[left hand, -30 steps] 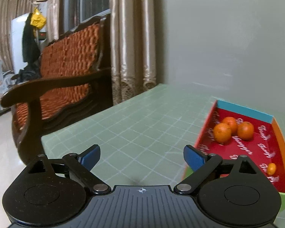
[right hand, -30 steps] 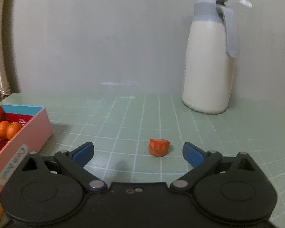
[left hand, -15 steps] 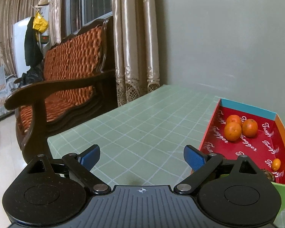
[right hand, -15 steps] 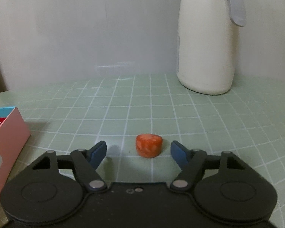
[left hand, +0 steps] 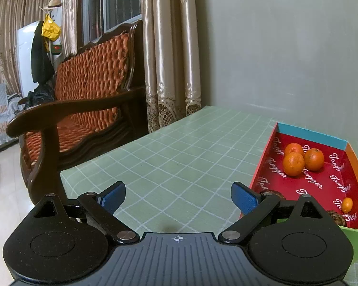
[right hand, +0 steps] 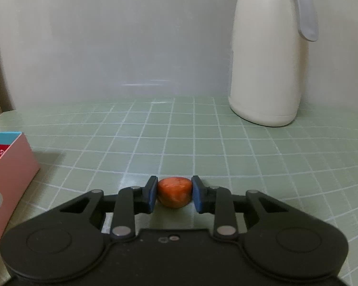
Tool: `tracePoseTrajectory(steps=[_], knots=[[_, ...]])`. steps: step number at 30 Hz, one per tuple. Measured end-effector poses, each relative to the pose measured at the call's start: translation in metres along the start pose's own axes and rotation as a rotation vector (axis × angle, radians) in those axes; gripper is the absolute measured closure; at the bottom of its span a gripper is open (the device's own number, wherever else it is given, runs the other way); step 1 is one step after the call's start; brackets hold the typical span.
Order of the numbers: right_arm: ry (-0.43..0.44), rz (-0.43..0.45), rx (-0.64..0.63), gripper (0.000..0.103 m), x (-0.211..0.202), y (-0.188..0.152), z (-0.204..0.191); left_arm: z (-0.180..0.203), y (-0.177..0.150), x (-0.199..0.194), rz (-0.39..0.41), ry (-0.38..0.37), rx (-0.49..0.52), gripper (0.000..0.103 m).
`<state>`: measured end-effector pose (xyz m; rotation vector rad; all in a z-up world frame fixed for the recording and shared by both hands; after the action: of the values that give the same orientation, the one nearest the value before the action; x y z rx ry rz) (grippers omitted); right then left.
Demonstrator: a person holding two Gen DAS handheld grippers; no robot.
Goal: Organize fruits
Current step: 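Carry the red-orange piece into the box and open the right tool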
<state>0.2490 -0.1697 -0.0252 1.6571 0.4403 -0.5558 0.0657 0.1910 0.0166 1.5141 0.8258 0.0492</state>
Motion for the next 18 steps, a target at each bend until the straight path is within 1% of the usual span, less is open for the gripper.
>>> tracePoseTrajectory(steps=[6, 10, 18], knots=[[0.050, 0.005, -0.022, 0.075, -0.010, -0.005, -0.014, -0.003, -0.001, -0.001, 0.003, 0.007, -0.017, 0.008], [0.104, 0.042, -0.057, 0.075, -0.028, -0.005, -0.031, -0.008, -0.003, -0.003, 0.004, 0.012, -0.026, 0.008], [0.289, 0.113, -0.128, 0.075, -0.076, -0.004, -0.079, -0.016, -0.008, -0.008, 0.003, 0.027, -0.030, 0.008]])
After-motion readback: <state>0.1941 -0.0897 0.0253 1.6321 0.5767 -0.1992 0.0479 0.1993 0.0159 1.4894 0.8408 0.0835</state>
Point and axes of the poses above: each gripper's, at about its wrist camera, not at the fingertips, and x roughly the way its jaws point, z to its right, y to its top, the point moved 1 cm from there along x, roughly the way its jaws point, and after that the axes turned 5 degrees about x, right-handed, at the moved point
